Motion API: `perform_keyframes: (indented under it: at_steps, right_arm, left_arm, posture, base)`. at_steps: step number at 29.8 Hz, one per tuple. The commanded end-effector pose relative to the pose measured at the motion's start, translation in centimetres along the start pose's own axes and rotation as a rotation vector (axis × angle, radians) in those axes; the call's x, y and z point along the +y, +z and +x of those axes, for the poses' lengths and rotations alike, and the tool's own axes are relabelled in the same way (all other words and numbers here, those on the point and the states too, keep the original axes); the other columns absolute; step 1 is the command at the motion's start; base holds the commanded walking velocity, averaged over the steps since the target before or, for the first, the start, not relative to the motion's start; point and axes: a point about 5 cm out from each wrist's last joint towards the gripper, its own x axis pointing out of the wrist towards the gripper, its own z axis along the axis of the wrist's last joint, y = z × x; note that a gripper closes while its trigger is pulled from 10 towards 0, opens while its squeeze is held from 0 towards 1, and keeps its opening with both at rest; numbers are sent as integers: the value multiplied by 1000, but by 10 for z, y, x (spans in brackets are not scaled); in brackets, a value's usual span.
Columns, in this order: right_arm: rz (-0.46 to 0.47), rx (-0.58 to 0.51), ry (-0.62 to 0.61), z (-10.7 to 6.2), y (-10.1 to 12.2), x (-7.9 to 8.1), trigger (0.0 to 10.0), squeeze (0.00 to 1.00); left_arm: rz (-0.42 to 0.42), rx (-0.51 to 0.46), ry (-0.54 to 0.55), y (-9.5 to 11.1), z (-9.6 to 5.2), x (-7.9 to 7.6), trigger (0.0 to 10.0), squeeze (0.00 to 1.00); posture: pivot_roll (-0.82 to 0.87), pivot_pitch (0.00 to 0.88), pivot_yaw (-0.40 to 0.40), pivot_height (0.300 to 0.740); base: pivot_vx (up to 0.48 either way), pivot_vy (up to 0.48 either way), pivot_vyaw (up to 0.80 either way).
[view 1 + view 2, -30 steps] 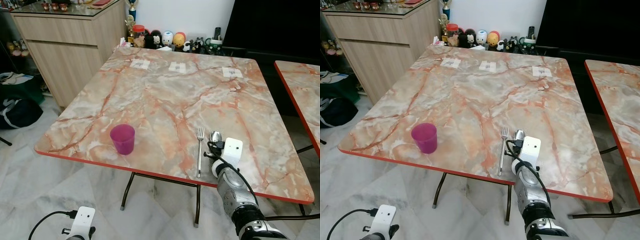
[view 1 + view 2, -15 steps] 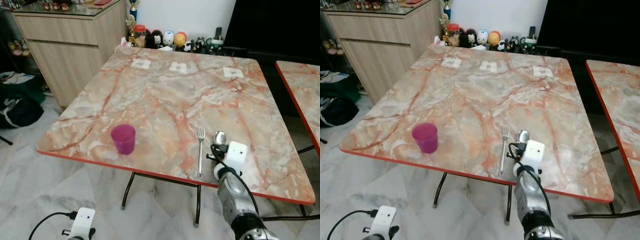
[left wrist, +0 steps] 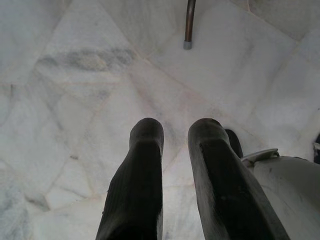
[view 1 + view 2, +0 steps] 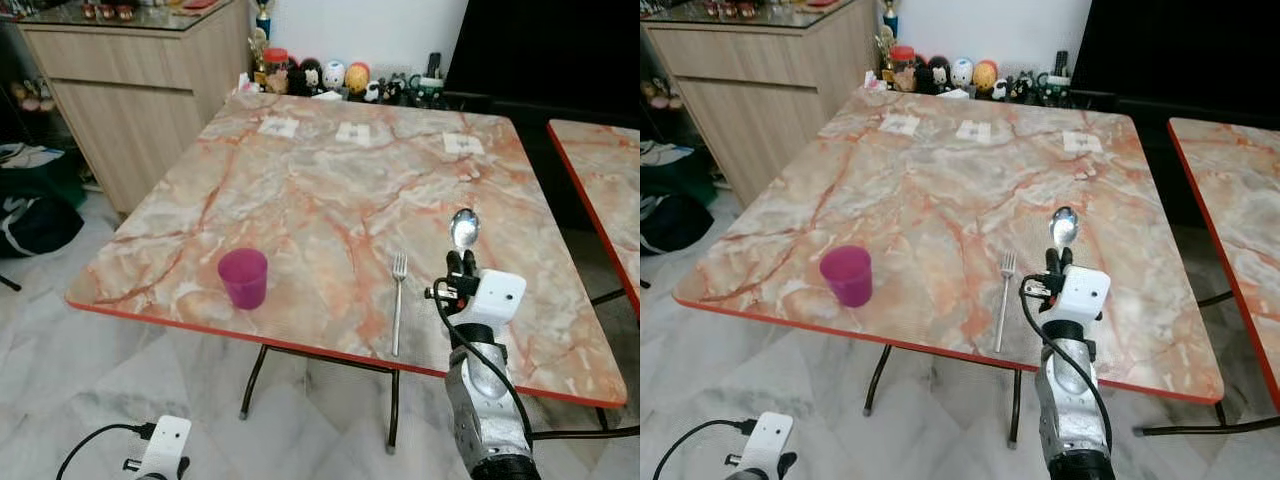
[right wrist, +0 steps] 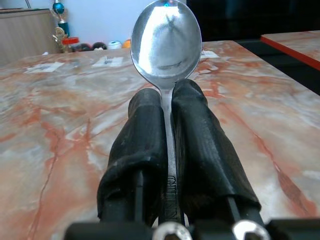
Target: Setting the table
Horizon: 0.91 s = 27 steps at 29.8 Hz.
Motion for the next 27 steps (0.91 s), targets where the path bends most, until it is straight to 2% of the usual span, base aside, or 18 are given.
perform_keyframes:
  at_steps: [1,5,10,27]
  right_arm:
    - [-12,-21,-26,-2,6,-7,10000,0]
    - [5,-31,-30,0,13,-3,10000,0]
    - [25,-48,-46,0,17,-6,10000,0]
    - [24,-50,-40,-1,20,-3,10000,0]
  left_arm:
    - [19,20,-12,-2,0,-4,10000,0]
    - [20,19,-6,-2,0,-3,10000,0]
    - [25,18,-3,-2,0,-3,10000,0]
    - [37,15,-6,-1,0,-4,10000,0]
  posture:
    - [138,6,-44,740]
    - [140,6,-44,740]
    - [139,7,-46,740]
    - [133,9,-44,740]
  base:
    - [0,-465,0]
    - [0,-465,-106]
    - [0,-465,-800]
    - [0,-465,0]
